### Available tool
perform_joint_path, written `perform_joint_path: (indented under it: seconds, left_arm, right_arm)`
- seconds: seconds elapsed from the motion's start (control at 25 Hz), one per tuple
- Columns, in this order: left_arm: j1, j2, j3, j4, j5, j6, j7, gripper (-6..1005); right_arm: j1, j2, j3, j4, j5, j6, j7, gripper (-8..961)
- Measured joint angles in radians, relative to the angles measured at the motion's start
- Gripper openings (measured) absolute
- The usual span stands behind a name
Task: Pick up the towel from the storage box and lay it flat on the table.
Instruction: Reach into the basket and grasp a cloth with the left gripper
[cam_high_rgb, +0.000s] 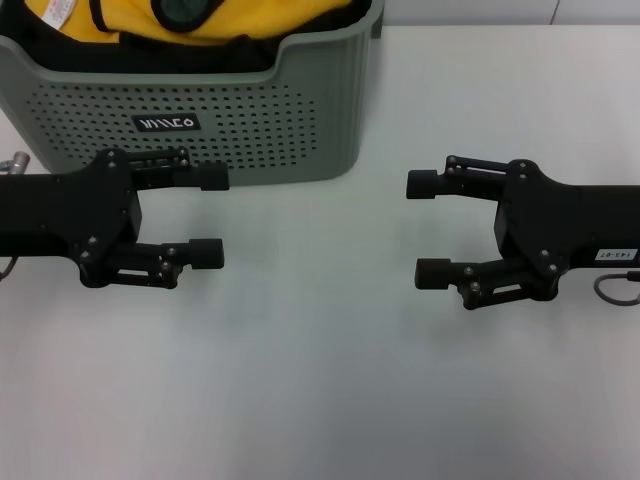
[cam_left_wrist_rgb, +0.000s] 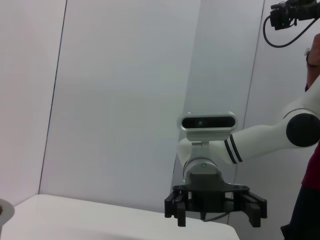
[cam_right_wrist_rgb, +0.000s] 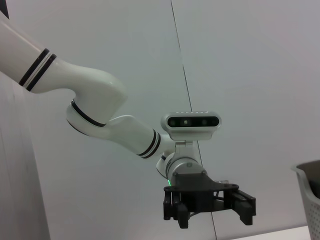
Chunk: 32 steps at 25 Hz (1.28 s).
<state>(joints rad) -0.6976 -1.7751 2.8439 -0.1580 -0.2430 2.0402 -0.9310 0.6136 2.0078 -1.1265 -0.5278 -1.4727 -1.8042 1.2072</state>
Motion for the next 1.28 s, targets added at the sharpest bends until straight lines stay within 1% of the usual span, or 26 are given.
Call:
perform_joint_path:
  seconds: [0.52, 0.68, 0.72, 0.76, 0.84, 0.92, 1.04, 1.12, 1.2, 1.28]
  left_arm:
    - [0.015, -0.012, 0.0, 0.0, -0.003, 0.0, -0.002, 784]
    - [0.02, -0.013, 0.0, 0.008, -0.038, 0.0, -0.02, 785]
    - [0.016, -0.011, 0.0, 0.008, -0.068, 0.0, -0.05, 785]
    - [0.01, -0.005, 0.0, 0.008, -0.112, 0.0, -0.108, 785]
    - [-0.011, 0.016, 0.0, 0.008, -0.211, 0.001, -0.224, 784]
    - [-0.033, 0.031, 0.0, 0.004, -0.293, 0.002, -0.286, 782]
    - [-0.073, 0.035, 0.0, -0.039, -0.391, 0.001, -0.348, 780]
    - [-0.105, 0.021, 0.0, -0.146, -0.449, -0.002, -0.42, 778]
    - [-0.13, -0.006, 0.0, -0.265, -0.486, -0.003, -0.481, 776]
    - [-0.178, -0.063, 0.001, -0.495, -0.52, -0.004, -0.558, 766]
  right_arm:
    - [-0.011, 0.003, -0.002, 0.002, -0.001, -0.004, 0.0, 886]
    - [-0.022, 0.003, 0.0, 0.002, -0.002, -0.003, -0.003, 886]
    - [-0.025, 0.002, 0.002, 0.003, -0.001, -0.002, -0.005, 886]
    - [-0.031, 0.0, 0.005, 0.004, 0.0, -0.002, -0.007, 886]
    - [-0.046, -0.009, 0.012, 0.004, 0.007, -0.01, -0.007, 886]
    - [-0.064, -0.018, 0.026, 0.004, 0.009, -0.013, -0.007, 886]
    - [-0.103, -0.029, 0.063, 0.013, 0.01, -0.015, -0.007, 886]
    - [-0.117, -0.031, 0.088, 0.024, 0.01, -0.023, -0.008, 886]
    - [-0.12, -0.032, 0.101, 0.033, 0.011, -0.017, -0.01, 886]
    - [-0.12, -0.032, 0.107, 0.034, 0.011, 0.012, -0.01, 886]
